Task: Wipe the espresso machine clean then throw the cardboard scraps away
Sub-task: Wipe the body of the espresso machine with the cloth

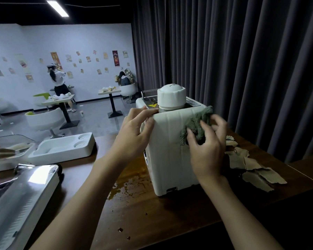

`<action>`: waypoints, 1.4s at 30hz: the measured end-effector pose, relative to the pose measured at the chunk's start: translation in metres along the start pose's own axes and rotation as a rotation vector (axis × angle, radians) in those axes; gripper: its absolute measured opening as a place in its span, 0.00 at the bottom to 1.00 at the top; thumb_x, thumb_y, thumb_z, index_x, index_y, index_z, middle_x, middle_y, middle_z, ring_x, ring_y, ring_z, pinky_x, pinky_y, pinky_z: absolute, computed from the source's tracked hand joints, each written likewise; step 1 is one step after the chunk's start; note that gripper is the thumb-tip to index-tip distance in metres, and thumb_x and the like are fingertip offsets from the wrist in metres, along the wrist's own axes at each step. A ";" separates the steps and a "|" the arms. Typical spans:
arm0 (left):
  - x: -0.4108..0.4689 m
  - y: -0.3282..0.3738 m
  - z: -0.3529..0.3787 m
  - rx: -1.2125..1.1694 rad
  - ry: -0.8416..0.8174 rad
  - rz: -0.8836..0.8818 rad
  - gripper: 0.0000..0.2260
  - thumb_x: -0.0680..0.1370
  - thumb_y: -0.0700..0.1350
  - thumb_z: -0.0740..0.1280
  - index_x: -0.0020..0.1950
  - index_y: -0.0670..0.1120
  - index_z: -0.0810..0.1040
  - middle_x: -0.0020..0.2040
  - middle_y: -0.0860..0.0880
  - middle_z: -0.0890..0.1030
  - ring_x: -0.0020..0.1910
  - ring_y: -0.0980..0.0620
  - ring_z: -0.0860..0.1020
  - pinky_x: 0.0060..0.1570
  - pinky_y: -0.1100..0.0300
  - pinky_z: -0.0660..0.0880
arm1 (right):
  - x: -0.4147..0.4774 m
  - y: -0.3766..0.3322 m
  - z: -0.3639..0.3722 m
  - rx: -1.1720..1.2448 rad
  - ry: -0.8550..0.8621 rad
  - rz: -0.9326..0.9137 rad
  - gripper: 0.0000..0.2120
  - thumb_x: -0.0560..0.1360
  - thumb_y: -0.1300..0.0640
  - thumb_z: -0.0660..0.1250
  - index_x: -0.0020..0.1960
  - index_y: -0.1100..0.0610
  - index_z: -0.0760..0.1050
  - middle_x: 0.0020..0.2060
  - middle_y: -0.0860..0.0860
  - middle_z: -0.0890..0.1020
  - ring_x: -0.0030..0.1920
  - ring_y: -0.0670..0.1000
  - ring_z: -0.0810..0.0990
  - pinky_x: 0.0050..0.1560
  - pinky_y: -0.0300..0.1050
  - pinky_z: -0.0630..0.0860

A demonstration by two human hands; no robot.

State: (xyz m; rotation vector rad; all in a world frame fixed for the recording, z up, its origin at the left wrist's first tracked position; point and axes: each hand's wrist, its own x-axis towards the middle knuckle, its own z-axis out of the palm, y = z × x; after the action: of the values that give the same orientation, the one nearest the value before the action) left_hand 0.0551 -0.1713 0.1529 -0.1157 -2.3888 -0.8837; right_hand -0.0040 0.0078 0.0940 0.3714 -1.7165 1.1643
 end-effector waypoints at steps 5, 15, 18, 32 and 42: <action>0.001 -0.002 -0.002 0.054 -0.011 0.030 0.14 0.84 0.56 0.56 0.69 0.64 0.71 0.60 0.62 0.66 0.71 0.52 0.66 0.68 0.43 0.70 | -0.007 -0.017 0.005 -0.018 -0.017 -0.054 0.18 0.72 0.61 0.74 0.60 0.65 0.75 0.57 0.62 0.76 0.57 0.54 0.75 0.57 0.33 0.67; 0.000 -0.008 -0.015 0.145 -0.056 0.161 0.17 0.78 0.65 0.58 0.66 0.65 0.67 0.59 0.60 0.69 0.58 0.56 0.71 0.57 0.49 0.75 | -0.021 -0.019 0.007 -0.056 -0.087 -0.146 0.14 0.75 0.58 0.72 0.58 0.63 0.80 0.65 0.60 0.70 0.59 0.55 0.74 0.58 0.39 0.72; 0.001 -0.011 -0.016 0.140 -0.070 0.163 0.15 0.79 0.64 0.60 0.65 0.66 0.66 0.59 0.62 0.67 0.58 0.57 0.70 0.56 0.51 0.75 | -0.009 -0.001 0.002 -0.053 -0.007 -0.046 0.13 0.74 0.61 0.73 0.56 0.65 0.80 0.61 0.60 0.75 0.58 0.56 0.76 0.58 0.45 0.75; 0.002 -0.012 -0.015 0.097 -0.072 0.176 0.14 0.78 0.62 0.61 0.63 0.65 0.67 0.60 0.64 0.66 0.61 0.56 0.70 0.57 0.52 0.73 | -0.045 -0.039 0.021 0.022 -0.056 -0.087 0.14 0.74 0.61 0.72 0.58 0.61 0.80 0.49 0.55 0.77 0.51 0.49 0.77 0.55 0.32 0.71; 0.005 -0.014 -0.011 0.126 -0.067 0.182 0.13 0.80 0.61 0.62 0.64 0.64 0.66 0.59 0.65 0.64 0.62 0.53 0.70 0.58 0.50 0.74 | -0.034 -0.017 0.015 0.040 0.167 0.190 0.09 0.73 0.66 0.73 0.52 0.65 0.81 0.47 0.54 0.74 0.48 0.40 0.71 0.53 0.23 0.66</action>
State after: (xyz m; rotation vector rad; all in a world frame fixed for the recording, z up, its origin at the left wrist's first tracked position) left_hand 0.0526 -0.1897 0.1539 -0.3119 -2.4425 -0.6531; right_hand 0.0152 -0.0214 0.0737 0.1323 -1.6103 1.3293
